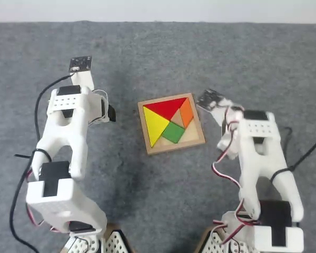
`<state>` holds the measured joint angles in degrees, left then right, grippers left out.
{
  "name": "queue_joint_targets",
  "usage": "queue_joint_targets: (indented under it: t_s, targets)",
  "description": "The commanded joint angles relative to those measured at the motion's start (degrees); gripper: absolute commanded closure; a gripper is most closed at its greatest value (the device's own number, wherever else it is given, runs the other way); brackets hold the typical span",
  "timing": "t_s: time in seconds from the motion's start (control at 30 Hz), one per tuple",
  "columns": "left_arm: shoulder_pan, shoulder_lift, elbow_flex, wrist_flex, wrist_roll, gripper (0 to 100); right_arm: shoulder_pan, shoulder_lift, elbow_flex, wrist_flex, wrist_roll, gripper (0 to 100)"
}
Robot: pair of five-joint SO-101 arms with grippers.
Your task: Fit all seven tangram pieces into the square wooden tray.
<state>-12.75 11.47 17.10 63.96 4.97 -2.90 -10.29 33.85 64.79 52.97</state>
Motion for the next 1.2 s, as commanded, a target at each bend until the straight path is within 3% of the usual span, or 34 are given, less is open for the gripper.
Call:
queue_joint_targets:
  t_s: [0.0,0.1,0.27,0.4,0.53,0.63,0.7,0.77,0.9,0.93,1.07,1.17]
  targets:
    - [-0.4,-0.4,-0.3,-1.0,0.1,75,-4.3,-0.4,-10.9,1.8,18.0,90.9]
    - [-0.4,-0.4,-0.3,-1.0,0.1,75,-9.0,-0.2,-15.4,1.5,28.5,90.9]
    - [-0.4,-0.4,0.2,-1.0,0.1,75,-17.6,3.2,-19.8,2.1,38.2,90.9]
    - [-0.4,-1.0,3.1,-3.9,-0.2,75,-20.2,10.8,-22.2,2.2,48.1,90.9]
    - [-0.5,-1.0,3.6,-4.6,0.0,75,-20.0,16.8,-26.5,2.2,50.1,90.9]
    - [-0.5,-1.0,3.7,-5.5,0.0,75,-16.2,17.1,-30.2,3.8,46.6,90.9]
    - [-0.5,-0.8,3.7,-6.2,0.0,75,-12.1,16.0,-33.0,5.4,40.3,90.9]
    - [-0.3,-0.6,3.7,-6.2,-0.1,75,-8.5,14.6,-35.2,7.7,28.7,90.9]
    - [0.0,-0.4,4.0,-6.2,-0.3,75,-2.1,13.8,-36.0,10.2,-1.4,90.7]
    - [0.1,-0.6,4.4,-6.2,-0.3,75,0.0,14.1,-35.7,10.2,-3.1,90.5]
    - [1.3,-0.9,5.8,-6.8,-0.3,75,4.5,17.5,-31.9,9.3,6.9,90.3]
    - [1.1,-1.0,6.5,-8.2,-0.3,75,5.3,21.3,-29.6,5.2,4.8,86.1]
